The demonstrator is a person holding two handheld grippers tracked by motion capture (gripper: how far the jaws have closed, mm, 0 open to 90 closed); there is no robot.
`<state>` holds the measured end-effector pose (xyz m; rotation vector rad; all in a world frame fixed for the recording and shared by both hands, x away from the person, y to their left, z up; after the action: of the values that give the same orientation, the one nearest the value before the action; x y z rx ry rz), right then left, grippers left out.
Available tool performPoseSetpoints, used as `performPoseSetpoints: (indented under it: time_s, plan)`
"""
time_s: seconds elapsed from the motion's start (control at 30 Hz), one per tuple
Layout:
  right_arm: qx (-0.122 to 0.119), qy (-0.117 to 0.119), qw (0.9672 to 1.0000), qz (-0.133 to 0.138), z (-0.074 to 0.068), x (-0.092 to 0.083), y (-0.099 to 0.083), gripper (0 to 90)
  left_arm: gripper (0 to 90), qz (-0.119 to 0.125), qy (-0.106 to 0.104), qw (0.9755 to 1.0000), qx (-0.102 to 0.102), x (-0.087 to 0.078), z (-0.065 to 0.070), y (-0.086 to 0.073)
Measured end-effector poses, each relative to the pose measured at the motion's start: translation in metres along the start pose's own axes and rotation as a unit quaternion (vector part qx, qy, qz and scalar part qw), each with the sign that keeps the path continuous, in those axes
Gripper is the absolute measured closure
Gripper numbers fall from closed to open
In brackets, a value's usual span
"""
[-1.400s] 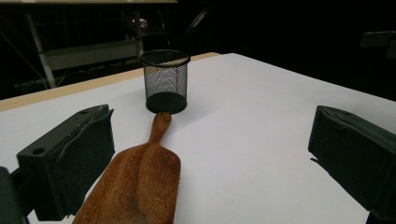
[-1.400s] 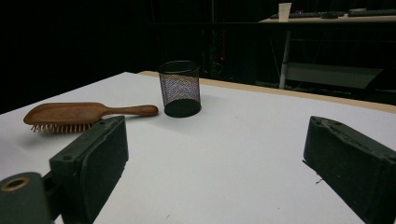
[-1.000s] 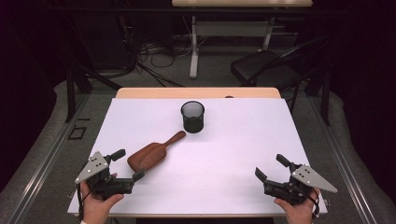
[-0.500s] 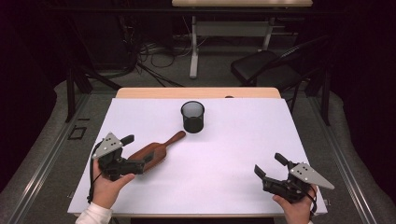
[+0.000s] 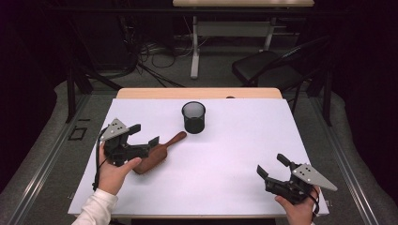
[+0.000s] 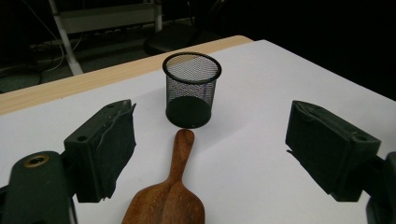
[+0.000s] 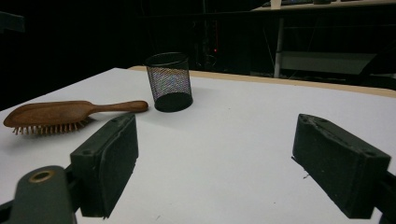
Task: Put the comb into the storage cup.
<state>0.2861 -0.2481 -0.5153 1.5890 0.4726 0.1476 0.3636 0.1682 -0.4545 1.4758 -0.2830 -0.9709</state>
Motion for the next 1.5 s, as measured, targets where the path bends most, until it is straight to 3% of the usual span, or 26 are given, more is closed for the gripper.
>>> performPoseSetpoints:
  time_s: [0.3, 0.37, 0.57, 1.0, 1.27, 1.5]
  plan:
    - [-0.001, 0.000, 1.0000, 0.000, 0.001, 0.001, -0.001, 13.8, 24.6, -0.012, 0.018, 0.9996, -0.018, 0.007, -0.011, 0.006]
    - [0.000, -0.001, 1.0000, -0.003, 0.001, 0.001, -0.001, 13.8, 27.6, -0.016, 0.038, 0.9987, -0.028, 0.010, -0.017, 0.007]
    - [0.002, -0.001, 1.0000, -0.002, 0.001, 0.001, -0.002, 13.9, 33.4, -0.033, 0.049, 0.9969, -0.053, 0.017, -0.025, 0.009]
    - [0.002, 0.000, 1.0000, -0.004, 0.002, 0.002, -0.003, 14.0, 42.6, -0.057, 0.086, 0.9920, -0.073, 0.039, -0.044, 0.013]
    - [-0.001, 0.003, 1.0000, -0.006, 0.001, 0.002, -0.004, 14.2, 44.1, -0.070, 0.086, 0.9907, -0.078, 0.052, -0.043, 0.015]
    - [0.001, 0.004, 1.0000, -0.006, 0.001, 0.002, -0.004, 14.2, 50.9, -0.079, 0.080, 0.9887, -0.099, 0.062, -0.043, 0.016]
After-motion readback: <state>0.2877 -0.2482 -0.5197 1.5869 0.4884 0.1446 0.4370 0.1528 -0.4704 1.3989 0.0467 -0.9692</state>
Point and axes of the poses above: each handheld gripper's, and its own axes: x roughly forward along the jaws, y roughly out of its top, z roughly to its right, the point moved 6 cm from there along x, roughly forward along the jaws, and after that the axes turned 6 degrees about -y, right-handed, at the moved point
